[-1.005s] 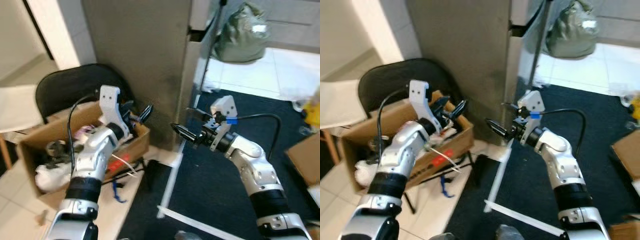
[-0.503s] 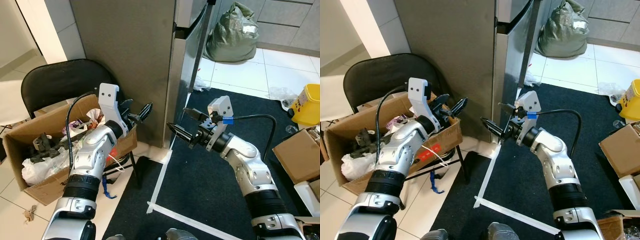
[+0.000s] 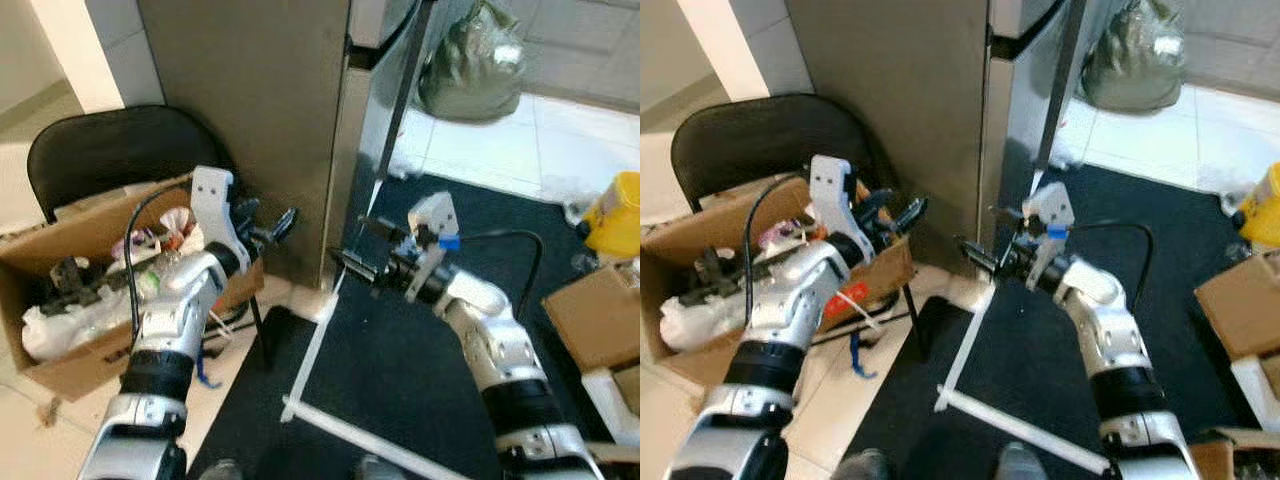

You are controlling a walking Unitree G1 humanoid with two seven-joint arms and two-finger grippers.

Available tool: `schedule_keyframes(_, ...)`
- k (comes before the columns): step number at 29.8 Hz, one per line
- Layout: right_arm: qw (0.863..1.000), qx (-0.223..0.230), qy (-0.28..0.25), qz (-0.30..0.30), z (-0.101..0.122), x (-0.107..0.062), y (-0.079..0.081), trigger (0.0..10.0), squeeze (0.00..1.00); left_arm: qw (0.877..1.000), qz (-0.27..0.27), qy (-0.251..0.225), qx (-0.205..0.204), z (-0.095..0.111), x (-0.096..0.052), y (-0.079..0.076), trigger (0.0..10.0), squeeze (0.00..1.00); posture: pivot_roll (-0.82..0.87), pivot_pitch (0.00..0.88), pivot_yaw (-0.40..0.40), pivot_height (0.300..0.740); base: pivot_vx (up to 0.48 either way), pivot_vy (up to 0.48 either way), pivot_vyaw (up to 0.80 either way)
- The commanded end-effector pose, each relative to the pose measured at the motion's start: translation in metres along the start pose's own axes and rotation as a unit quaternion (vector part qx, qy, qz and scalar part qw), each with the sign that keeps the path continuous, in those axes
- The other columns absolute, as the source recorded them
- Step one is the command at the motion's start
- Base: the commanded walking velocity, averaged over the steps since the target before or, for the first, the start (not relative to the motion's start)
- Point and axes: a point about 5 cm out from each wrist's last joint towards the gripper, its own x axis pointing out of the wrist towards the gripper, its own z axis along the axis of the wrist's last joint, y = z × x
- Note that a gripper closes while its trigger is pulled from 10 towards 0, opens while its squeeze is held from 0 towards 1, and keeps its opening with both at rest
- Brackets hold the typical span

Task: Picking trash to rubbish bin

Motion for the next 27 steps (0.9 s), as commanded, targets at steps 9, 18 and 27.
schedule_keyframes(9,1.000,0.001,-0.003,0.004,-0.0006,0.0020,0.0030,10.0,0.00,1.000,0.006,0.007,-0.007,-0.0026,-0.0004,0.0012,10.0,0.00,-0.03,0.000,0.000,0.740,0.000,0.000,0.00)
schedule_keyframes(18,1.000,0.002,-0.002,0.003,-0.0019,0.0018,0.0028,10.0,0.00,1.000,0.005,0.009,-0.007,-0.0039,-0.0001,0.0013,10.0,0.00,-0.03,0.000,0.001,0.740,0.000,0.000,0.00)
schedule_keyframes(27,1.000,0.015,0.007,0.006,-0.0053,0.0024,0.0027,10.0,0.00,1.000,0.005,0.010,-0.002,-0.0048,0.0007,0.0014,10.0,0.00,-0.03,0.000,0.001,0.740,0.000,0.000,0.18)
